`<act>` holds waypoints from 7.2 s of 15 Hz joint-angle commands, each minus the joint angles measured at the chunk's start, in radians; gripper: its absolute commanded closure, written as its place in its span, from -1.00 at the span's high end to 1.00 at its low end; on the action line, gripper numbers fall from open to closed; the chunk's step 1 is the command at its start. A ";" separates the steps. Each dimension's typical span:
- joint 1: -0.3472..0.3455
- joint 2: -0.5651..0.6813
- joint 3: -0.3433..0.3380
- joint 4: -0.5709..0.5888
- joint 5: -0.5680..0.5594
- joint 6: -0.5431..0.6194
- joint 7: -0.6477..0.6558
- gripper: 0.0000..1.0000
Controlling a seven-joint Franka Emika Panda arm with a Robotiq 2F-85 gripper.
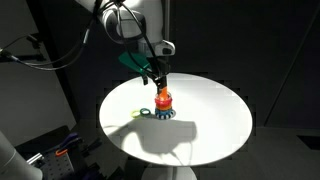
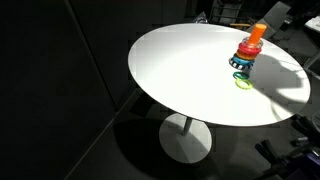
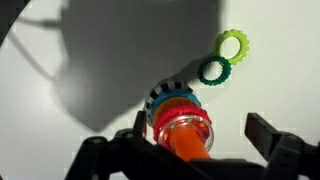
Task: Take the clear ring off the stack and put it on the table
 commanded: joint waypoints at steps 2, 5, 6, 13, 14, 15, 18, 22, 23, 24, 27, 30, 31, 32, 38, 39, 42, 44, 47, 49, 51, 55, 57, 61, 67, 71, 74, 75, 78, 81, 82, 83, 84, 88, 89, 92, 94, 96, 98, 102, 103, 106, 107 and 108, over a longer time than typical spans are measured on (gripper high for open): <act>-0.012 0.074 0.026 0.083 0.013 -0.054 -0.022 1.00; -0.016 0.065 0.038 0.053 -0.001 -0.027 0.001 1.00; -0.016 0.072 0.041 0.060 -0.002 -0.031 0.001 1.00; -0.016 0.084 0.044 0.065 -0.007 -0.024 0.014 1.00; -0.016 0.088 0.045 0.066 -0.009 -0.020 0.017 1.00; -0.015 0.091 0.046 0.066 -0.012 -0.013 0.021 1.00; -0.014 0.101 0.047 0.063 -0.041 0.024 0.042 1.00; -0.012 0.115 0.052 0.057 -0.068 0.077 0.058 1.00; -0.011 0.118 0.054 0.054 -0.067 0.090 0.055 1.00; -0.011 0.123 0.058 0.051 -0.062 0.105 0.050 1.00; -0.009 0.136 0.069 0.044 -0.056 0.147 0.044 1.00; -0.010 0.152 0.076 0.042 -0.066 0.183 0.052 1.00; -0.010 0.158 0.077 0.041 -0.072 0.194 0.056 1.00; -0.010 0.163 0.077 0.040 -0.078 0.203 0.059 1.00; -0.015 0.201 0.080 0.045 -0.087 0.254 0.061 1.00; -0.015 0.207 0.081 0.046 -0.088 0.264 0.061 1.00; -0.016 0.225 0.084 0.051 -0.088 0.293 0.058 1.00; -0.017 0.236 0.087 0.053 -0.088 0.311 0.056 1.00; -0.018 0.249 0.095 0.056 -0.083 0.340 0.049 1.00; -0.019 0.257 0.102 0.056 -0.082 0.362 0.042 1.00; -0.020 0.263 0.109 0.056 -0.082 0.382 0.039 1.00; -0.021 0.275 0.117 0.055 -0.090 0.411 0.040 1.00; -0.020 0.280 0.118 0.055 -0.097 0.419 0.041 1.00; -0.018 0.286 0.114 0.055 -0.119 0.431 0.048 1.00; -0.010 0.273 0.101 0.053 -0.169 0.422 0.073 0.36; 0.000 0.234 0.092 0.040 -0.220 0.406 0.115 0.36; -0.004 0.191 0.102 0.026 -0.219 0.392 0.129 0.36; -0.004 0.178 0.102 0.021 -0.218 0.390 0.130 0.36; -0.002 0.133 0.101 0.007 -0.220 0.379 0.133 0.36; 0.001 0.080 0.100 -0.015 -0.221 0.367 0.145 0.36; 0.002 0.062 0.103 -0.021 -0.215 0.362 0.143 0.36; 0.003 0.045 0.106 -0.026 -0.207 0.355 0.138 0.36; 0.004 0.029 0.109 -0.031 -0.197 0.350 0.129 0.36; 0.027 -0.026 0.131 -0.045 -0.106 0.305 0.050 0.36; 0.037 -0.034 0.133 -0.046 -0.074 0.288 0.024 0.36; 0.056 -0.052 0.133 -0.045 -0.040 0.226 0.000 0.96; 0.060 -0.055 0.127 -0.041 -0.031 0.188 -0.001 1.00; 0.059 -0.052 0.121 -0.035 -0.007 0.141 -0.010 1.00; 0.057 -0.054 0.113 -0.024 0.039 0.067 -0.035 1.00; 0.046 -0.065 0.093 0.007 0.093 -0.105 -0.055 1.00; 0.043 -0.070 0.087 0.015 0.091 -0.144 -0.046 1.00; 0.037 -0.086 0.078 0.036 0.070 -0.224 -0.017 1.00; 0.035 -0.091 0.076 0.040 0.064 -0.239 -0.010 1.00; 0.033 -0.095 0.075 0.044 0.058 -0.253 -0.001 1.00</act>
